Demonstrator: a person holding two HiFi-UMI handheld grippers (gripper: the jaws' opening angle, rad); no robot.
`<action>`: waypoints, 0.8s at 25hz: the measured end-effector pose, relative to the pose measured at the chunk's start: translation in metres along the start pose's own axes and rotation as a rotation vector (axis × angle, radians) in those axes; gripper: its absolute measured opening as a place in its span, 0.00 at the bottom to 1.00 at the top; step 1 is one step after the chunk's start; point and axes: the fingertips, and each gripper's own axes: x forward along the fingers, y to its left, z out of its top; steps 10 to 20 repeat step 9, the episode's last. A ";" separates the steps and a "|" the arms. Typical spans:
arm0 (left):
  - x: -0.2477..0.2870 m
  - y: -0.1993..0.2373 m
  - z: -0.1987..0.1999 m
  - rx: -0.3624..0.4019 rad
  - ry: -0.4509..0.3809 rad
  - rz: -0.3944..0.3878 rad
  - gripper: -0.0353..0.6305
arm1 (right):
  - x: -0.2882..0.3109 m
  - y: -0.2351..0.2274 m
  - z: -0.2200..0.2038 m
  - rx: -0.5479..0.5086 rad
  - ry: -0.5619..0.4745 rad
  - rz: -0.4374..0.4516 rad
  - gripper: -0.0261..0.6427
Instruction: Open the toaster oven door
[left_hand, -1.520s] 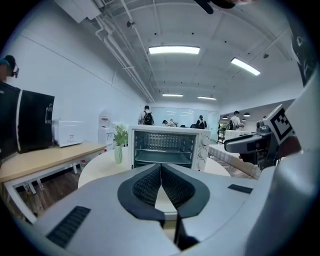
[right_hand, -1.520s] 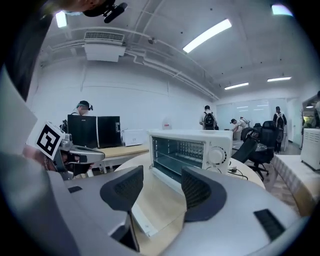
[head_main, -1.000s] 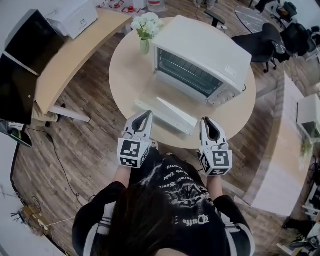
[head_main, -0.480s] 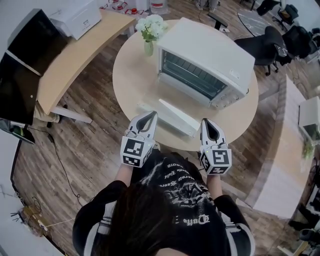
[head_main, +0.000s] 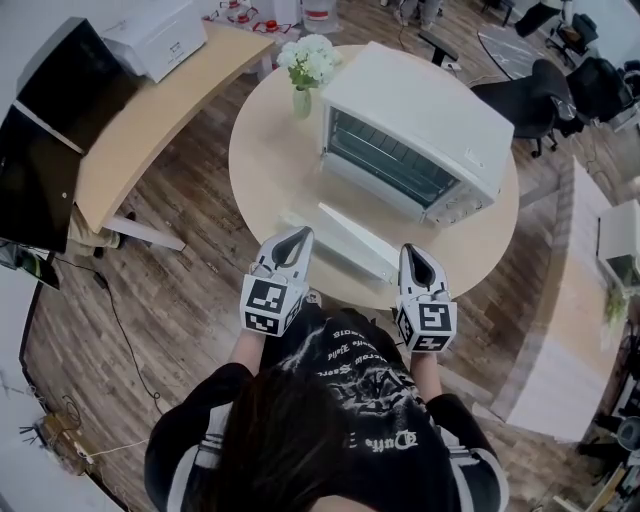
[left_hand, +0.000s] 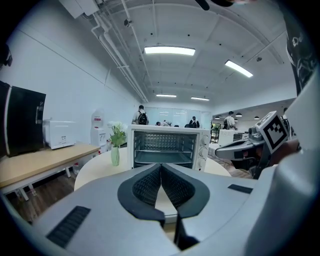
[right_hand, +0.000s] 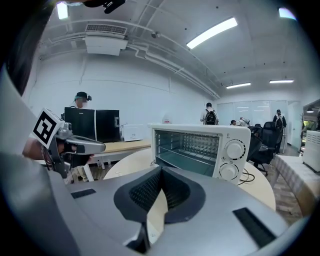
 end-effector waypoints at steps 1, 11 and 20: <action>0.001 -0.002 -0.002 0.001 0.002 0.001 0.08 | -0.001 -0.001 -0.002 -0.005 0.002 0.000 0.05; 0.001 0.042 -0.001 -0.017 0.012 0.006 0.08 | 0.031 0.027 0.007 -0.025 0.037 0.001 0.05; 0.001 0.042 -0.001 -0.017 0.012 0.006 0.08 | 0.031 0.027 0.007 -0.025 0.037 0.001 0.05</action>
